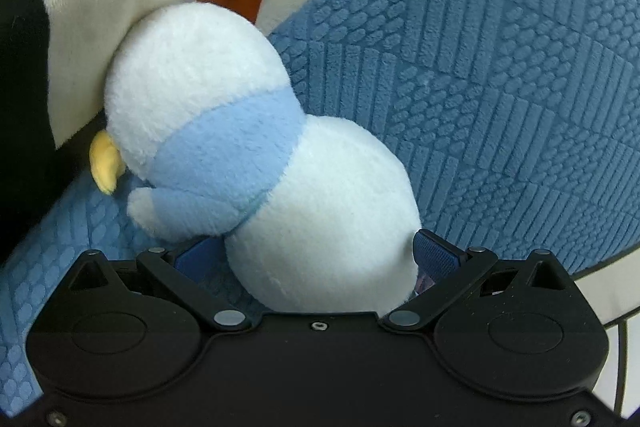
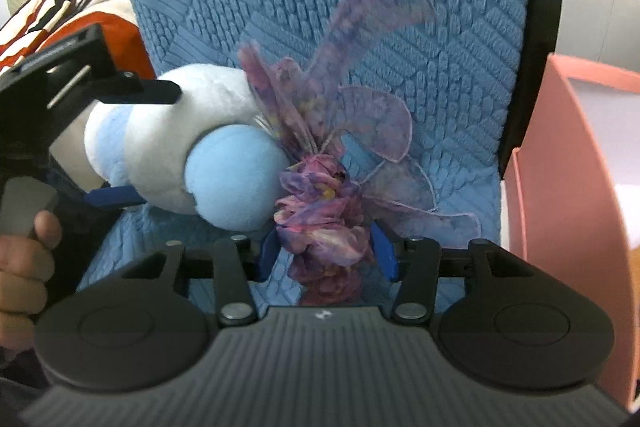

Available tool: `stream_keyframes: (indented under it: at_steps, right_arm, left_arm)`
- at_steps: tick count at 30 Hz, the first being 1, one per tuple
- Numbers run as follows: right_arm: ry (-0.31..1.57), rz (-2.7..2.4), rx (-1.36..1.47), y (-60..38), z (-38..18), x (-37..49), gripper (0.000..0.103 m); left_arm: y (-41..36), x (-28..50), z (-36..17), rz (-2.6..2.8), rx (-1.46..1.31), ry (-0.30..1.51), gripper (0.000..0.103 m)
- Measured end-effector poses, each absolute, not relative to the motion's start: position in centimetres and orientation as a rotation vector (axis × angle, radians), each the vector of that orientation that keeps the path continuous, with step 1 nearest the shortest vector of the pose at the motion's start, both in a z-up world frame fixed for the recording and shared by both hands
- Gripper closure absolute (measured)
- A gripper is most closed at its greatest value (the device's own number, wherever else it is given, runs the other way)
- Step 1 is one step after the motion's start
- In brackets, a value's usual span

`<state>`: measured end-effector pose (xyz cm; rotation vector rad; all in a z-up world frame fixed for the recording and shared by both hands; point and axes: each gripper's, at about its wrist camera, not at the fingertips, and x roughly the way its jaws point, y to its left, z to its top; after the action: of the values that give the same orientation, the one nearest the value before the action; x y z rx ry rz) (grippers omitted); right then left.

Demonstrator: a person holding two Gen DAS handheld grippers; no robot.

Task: Organize objects
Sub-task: 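Grasp the white-blue penguin with the left gripper while the right grasps the purple ribbon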

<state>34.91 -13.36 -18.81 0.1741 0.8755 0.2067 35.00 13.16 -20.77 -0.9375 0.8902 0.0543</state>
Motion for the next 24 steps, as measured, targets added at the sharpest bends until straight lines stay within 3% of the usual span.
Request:
stream_keyframes:
  at_steps: [5, 8, 24]
  right_arm:
    - [0.901, 0.207, 0.213, -13.8, -19.3, 35.4, 0.082]
    - [0.874, 0.198, 0.22, -14.0, -18.6, 34.9, 0.088]
    - [0.843, 0.119, 0.193, -14.5, -17.9, 34.4, 0.091]
  left_arm:
    - [13.9, 35.7, -21.6, 0.043, -1.002, 0.903, 0.001]
    - [13.7, 36.1, -21.9, 0.035, -1.002, 0.915, 0.001]
    - [14.3, 39.0, -24.9, -0.004, -1.195, 0.945, 0.0]
